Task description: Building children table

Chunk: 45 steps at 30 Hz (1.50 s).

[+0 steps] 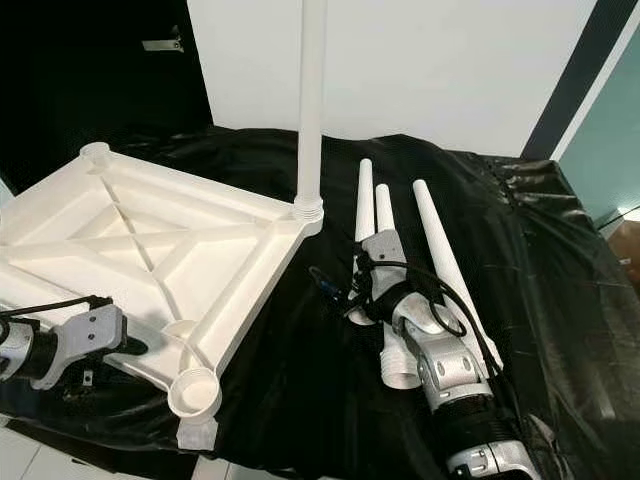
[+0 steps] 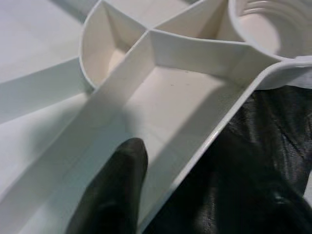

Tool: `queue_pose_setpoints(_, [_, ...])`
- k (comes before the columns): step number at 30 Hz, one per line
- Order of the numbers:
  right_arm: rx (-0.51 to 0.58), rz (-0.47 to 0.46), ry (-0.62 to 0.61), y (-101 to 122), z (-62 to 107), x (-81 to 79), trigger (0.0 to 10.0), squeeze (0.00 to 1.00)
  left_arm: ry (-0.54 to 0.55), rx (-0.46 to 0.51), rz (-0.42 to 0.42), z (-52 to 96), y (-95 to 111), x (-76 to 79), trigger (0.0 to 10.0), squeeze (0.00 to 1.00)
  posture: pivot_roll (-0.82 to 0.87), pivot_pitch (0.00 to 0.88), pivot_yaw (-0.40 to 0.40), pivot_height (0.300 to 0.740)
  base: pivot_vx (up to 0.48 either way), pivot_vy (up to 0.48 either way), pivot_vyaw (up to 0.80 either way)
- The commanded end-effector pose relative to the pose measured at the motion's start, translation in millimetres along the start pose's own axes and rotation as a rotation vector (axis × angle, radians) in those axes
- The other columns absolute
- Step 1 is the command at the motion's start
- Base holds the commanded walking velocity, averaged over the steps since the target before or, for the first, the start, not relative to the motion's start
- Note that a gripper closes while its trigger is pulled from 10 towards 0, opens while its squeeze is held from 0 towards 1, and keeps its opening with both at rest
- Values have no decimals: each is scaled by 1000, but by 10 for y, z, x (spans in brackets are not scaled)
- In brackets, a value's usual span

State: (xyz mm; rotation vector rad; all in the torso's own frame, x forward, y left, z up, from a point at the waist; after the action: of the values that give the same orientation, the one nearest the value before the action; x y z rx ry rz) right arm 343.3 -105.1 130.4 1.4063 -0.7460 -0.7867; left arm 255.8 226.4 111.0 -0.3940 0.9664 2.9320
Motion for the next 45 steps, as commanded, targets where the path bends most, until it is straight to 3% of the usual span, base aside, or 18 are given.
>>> queue_pose_setpoints(1, [-1, -8, -19, -6, 11, 27, 10000, 0, 19, 8, -5, -1, 48, -49, 0, 0, 84, 0, -1, 740, 0, 0, 0])
queue_pose_setpoints(18, [23, -24, -82, 44, 9, 96, 10000, 0, 153, 25, 32, -134, 200, -116, 0, 0, 74, 0, 3, 740, 0, 0, 0])
queue_pose_setpoints(19, [32, -26, -94, 62, 6, 114, 10000, 0, 199, 48, 30, -209, 328, -112, 0, 0, 77, 0, 0, 740, 0, 0, 0])
queue_pose_setpoints(20, [32, -26, -94, 62, 6, 114, 10000, 0, 199, 48, 30, -209, 328, -112, 0, 0, 77, 0, 0, 740, 0, 0, 0])
queue_pose_setpoints(21, [38, -29, -99, 74, -2, 119, 10000, 0, 226, 60, 19, -251, 409, -124, 510, 0, 79, 0, -2, 740, 0, 0, 0])
queue_pose_setpoints(24, [41, -30, -103, 81, -10, 119, 10000, 0, 249, 71, 7, -280, 475, -138, 0, 0, 80, 0, -4, 740, 0, 0, 0])
queue_pose_setpoints(27, [51, -34, -107, 99, -31, 106, 10000, 0, 286, 80, -10, -310, 561, -175, 667, 0, 82, 0, -6, 740, 0, 0, 0])
queue_pose_setpoints(28, [53, -34, -107, 104, -43, 99, 10000, 0, 310, 81, -19, -311, 599, -214, 2941, 0, 85, 0, -9, 740, 0, 0, 0])
queue_pose_setpoints(29, [55, -34, -108, 108, -52, 94, 10000, 0, 333, 90, -16, -308, 636, -253, 4353, 0, 86, 0, -9, 740, 0, 0, 0])
queue_pose_setpoints(31, [55, -34, -108, 108, -52, 94, 10000, 0, 333, 90, -16, -308, 636, -253, 4353, 0, 86, 0, -9, 740, 0, 0, 0])
queue_pose_setpoints(32, [59, -30, -109, 115, -62, 90, 10000, 0, 344, 109, -11, -302, 673, -280, 10000, 0, 87, 0, -9, 740, 0, 0, 0])
queue_pose_setpoints(36, [70, -31, -115, 137, -80, 93, 10000, 0, 387, 138, 31, -265, 687, -358, 10000, 0, 86, 0, -7, 740, 0, 0, 0])
queue_pose_setpoints(37, [76, -33, -124, 149, -85, 105, 10000, 0, 401, 182, 70, -237, 717, -391, 10000, 773, 85, 0, -4, 740, 0, 0, 0])
queue_pose_setpoints(38, [81, -37, -138, 158, -85, 125, 10000, 0, 420, 226, 91, -207, 754, -426, 10000, 1000, 84, 0, -4, 740, 0, 0, 0])
queue_pose_setpoints(41, [89, -43, -154, 170, -82, 145, 10000, 0, 429, 261, 111, -185, 783, -447, 10000, 1000, 82, 0, -4, 740, 0, 0, 0])
queue_pose_setpoints(42, [99, -45, -170, 186, -75, 162, 10000, 0, 457, 287, 97, -152, 816, -484, 10000, 690, 79, 0, -3, 740, 0, 0, 0])
queue_pose_setpoints(44, [99, -45, -170, 186, -75, 162, 10000, 0, 457, 287, 97, -152, 816, -484, 10000, 690, 79, 0, -3, 740, 0, 0, 0])
queue_pose_setpoints(45, [105, -46, -179, 198, -68, 171, 10000, 0, 468, 293, 66, -123, 836, -503, 10000, 0, 77, 0, -3, 740, 0, 0, 0])
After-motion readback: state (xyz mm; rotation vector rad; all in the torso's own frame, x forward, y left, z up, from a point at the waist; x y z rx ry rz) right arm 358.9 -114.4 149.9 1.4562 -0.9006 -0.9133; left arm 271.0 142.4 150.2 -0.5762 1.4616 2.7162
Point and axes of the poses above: a point about 5 cm out from each wrist's last joint towards the gripper, its own z axis pointing back from the gripper into the wrist, its own y axis along the axis of the wrist's last joint, x = y × z, the point moved 4 cm from there along -z, pointing out of the wrist towards the gripper, and after that the axes turned 9 degrees about -z, right-handed, at the moved point
